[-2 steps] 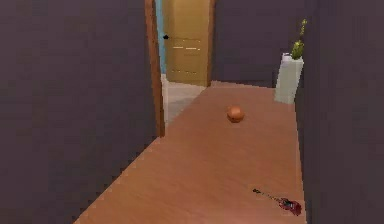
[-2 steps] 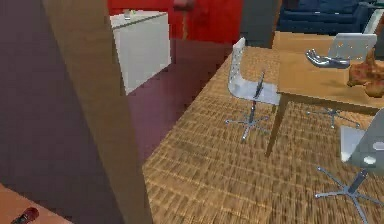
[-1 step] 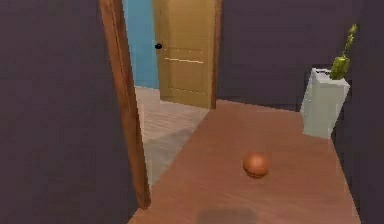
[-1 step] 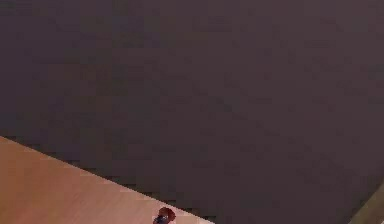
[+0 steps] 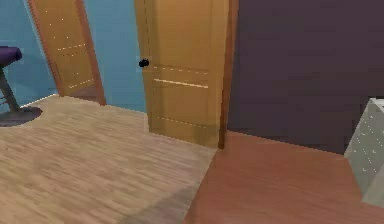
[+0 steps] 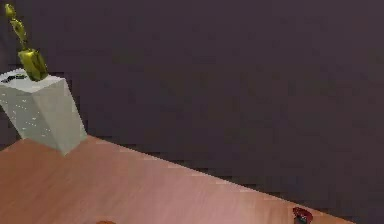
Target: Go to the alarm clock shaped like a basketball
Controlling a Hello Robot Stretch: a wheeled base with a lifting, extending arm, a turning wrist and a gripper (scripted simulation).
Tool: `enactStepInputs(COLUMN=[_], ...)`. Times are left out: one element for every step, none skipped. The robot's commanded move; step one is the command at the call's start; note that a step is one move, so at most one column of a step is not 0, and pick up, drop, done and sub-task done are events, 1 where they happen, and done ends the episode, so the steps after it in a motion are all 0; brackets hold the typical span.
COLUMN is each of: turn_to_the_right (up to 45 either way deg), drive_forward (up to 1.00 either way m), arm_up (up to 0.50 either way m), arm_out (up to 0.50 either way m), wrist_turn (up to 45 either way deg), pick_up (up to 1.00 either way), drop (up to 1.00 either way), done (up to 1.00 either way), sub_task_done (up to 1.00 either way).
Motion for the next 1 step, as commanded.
enactStepInputs(turn_to_the_right=[15.0], drive_forward=[0.00], arm_up=[0.00], arm_out=[0.00], wrist_turn=[0.0], pick_up=[0.00], drop=[0.00], done=[0.00], sub_task_done=[0.00])
